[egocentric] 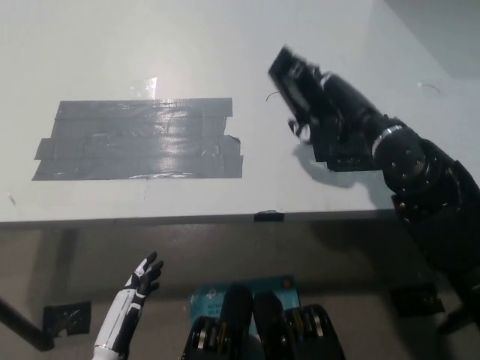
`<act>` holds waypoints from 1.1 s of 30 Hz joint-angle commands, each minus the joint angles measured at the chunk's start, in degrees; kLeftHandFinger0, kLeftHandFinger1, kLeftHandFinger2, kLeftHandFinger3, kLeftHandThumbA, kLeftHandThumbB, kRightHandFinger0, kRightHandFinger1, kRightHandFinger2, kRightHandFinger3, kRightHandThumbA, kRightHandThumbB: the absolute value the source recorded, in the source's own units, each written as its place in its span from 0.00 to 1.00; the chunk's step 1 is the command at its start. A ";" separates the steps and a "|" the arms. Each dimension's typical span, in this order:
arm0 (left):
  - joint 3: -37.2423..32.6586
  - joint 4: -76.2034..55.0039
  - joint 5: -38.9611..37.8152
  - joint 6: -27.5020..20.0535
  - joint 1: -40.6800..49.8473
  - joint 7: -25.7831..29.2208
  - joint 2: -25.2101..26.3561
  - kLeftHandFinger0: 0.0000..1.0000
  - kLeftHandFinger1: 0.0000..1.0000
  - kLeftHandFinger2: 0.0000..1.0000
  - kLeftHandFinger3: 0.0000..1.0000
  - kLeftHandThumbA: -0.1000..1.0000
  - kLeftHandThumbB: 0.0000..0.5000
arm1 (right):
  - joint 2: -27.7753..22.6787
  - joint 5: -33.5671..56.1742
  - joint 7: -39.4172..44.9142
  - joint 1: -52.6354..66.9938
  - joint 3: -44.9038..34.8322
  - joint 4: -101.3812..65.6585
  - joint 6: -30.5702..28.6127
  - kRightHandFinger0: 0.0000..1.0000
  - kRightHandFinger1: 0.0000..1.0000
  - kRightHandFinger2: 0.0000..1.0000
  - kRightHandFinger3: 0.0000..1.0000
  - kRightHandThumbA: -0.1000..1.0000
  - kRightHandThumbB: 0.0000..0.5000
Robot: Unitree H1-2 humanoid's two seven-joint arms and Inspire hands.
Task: A person hands a stapler to the robot and the robot grabs it with its right hand and places it on the desk infront of it
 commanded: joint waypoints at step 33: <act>-0.57 -2.75 0.18 2.72 -1.88 -1.78 1.46 0.93 1.00 1.00 1.00 0.91 0.94 | 3.88 -11.55 12.68 0.20 -6.34 -2.24 0.81 1.00 1.00 1.00 1.00 0.95 0.80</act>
